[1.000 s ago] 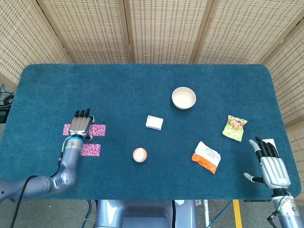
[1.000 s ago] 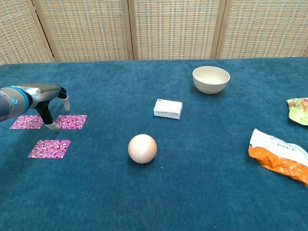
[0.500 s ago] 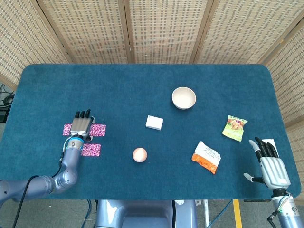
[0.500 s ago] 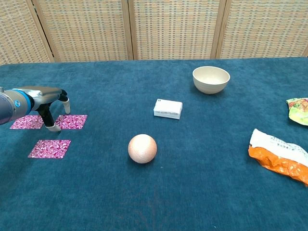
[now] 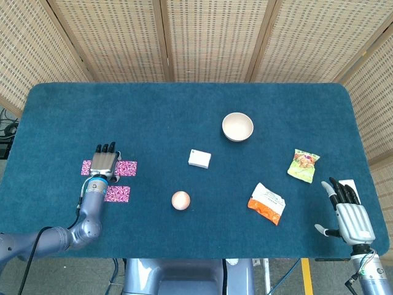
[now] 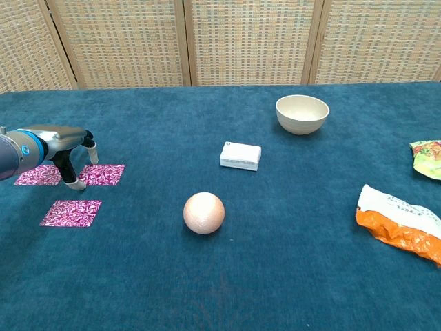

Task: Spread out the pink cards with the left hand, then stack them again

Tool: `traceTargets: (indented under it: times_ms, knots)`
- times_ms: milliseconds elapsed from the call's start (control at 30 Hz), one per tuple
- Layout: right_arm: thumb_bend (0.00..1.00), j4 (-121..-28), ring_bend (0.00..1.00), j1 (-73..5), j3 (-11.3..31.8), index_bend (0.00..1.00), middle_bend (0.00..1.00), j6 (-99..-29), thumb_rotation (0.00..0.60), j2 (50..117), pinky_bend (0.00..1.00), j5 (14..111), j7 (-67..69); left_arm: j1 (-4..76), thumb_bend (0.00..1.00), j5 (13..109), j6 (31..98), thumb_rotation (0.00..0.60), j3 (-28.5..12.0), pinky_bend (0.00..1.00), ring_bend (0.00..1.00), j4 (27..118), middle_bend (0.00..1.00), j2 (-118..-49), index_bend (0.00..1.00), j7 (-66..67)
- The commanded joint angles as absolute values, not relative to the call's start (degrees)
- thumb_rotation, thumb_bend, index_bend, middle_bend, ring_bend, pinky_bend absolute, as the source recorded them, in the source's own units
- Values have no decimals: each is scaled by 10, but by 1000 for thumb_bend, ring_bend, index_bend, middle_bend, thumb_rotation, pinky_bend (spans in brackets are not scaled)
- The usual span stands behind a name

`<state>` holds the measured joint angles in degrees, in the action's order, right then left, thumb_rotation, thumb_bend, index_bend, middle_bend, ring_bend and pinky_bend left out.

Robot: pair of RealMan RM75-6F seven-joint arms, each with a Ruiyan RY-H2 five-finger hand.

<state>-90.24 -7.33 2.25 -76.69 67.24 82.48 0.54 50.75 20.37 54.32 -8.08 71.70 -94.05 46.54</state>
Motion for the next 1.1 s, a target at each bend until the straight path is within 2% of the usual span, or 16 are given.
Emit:
traceTargets:
  times_ms: [33,1100]
  knots:
    - [105,-902,0,-74,23,0,0,-766,600,673,0,824,5,507,278,205,543,600,-81,0,0,717,0,-941,318,465]
    - [105,-904,0,-74,22,0,0,-764,600,674,0,821,0,494,313,215,537,600,-83,0,0,720,0,-931,452,455]
